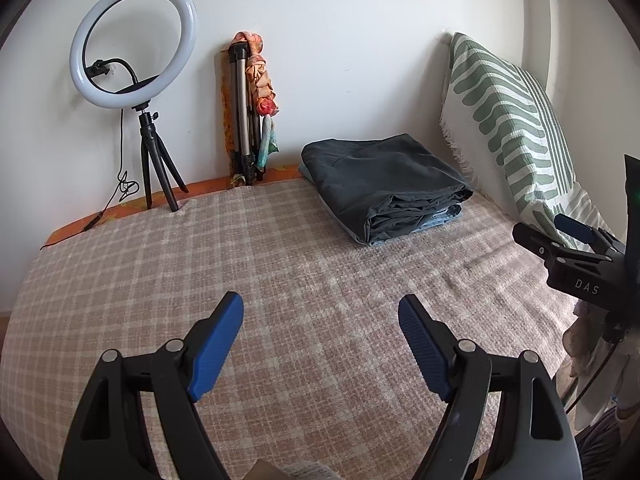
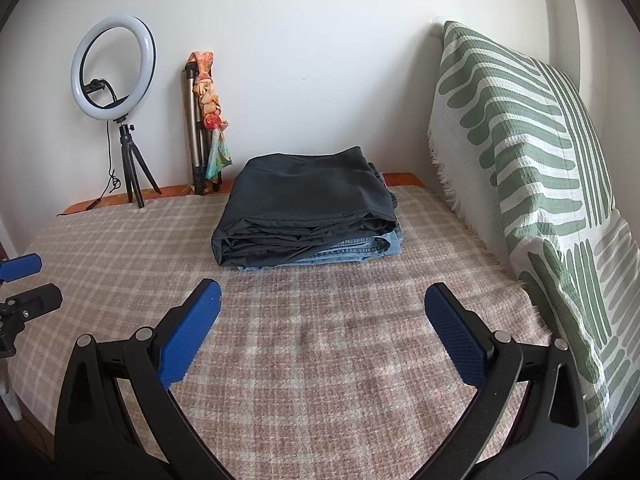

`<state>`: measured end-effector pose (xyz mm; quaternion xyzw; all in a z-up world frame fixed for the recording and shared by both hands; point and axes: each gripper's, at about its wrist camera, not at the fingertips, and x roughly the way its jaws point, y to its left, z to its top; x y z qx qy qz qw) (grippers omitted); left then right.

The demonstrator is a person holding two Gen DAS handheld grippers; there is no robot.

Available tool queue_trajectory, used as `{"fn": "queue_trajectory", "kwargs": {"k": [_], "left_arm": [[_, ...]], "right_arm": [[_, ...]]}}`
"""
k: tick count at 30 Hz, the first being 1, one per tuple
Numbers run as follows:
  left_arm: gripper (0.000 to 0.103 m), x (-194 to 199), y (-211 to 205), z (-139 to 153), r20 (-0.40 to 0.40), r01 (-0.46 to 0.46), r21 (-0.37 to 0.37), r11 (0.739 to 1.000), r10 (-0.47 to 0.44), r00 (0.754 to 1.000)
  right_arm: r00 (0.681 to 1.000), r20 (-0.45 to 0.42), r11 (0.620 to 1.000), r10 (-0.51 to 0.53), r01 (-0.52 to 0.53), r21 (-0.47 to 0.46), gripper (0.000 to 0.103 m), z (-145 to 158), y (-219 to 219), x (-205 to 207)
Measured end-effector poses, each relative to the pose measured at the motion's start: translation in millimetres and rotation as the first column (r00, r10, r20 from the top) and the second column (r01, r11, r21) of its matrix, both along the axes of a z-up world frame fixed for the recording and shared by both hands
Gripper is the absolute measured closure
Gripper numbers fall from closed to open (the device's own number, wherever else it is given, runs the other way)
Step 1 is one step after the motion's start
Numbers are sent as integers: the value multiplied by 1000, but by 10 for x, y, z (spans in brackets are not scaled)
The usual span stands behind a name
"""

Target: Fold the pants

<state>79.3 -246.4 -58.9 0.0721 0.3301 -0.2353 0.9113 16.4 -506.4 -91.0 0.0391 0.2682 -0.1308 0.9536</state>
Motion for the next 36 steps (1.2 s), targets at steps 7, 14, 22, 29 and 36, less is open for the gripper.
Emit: {"fn": "queue_trajectory", "kwargs": {"k": [7,14,22,29,36], "left_arm": [[25,-11,-21,9,4,4,2,1000,-4,1000],[25,-26,-35,17,8,9,7,1000,-9,1000],[25,-47,-40,25,15,3,9,1000,-3,1000],[25,-47,-23,32,22,-4,8,1000,4,1000],[25,-73,-29,49,37,0,4,1000,0,999]], "right_arm": [[1000,-1,1000,-2,2,15,0,1,4,-6],[1000,-2,1000,-2,2,18,0,-3,14,-7],[1000,-4,1000,-4,4,18,0,-14,52,-16],[1000,-4,1000,-3,3,26,0,-31,51,-6],[1000,-4,1000,-3,4,28,0,-34,56,-3]]}}
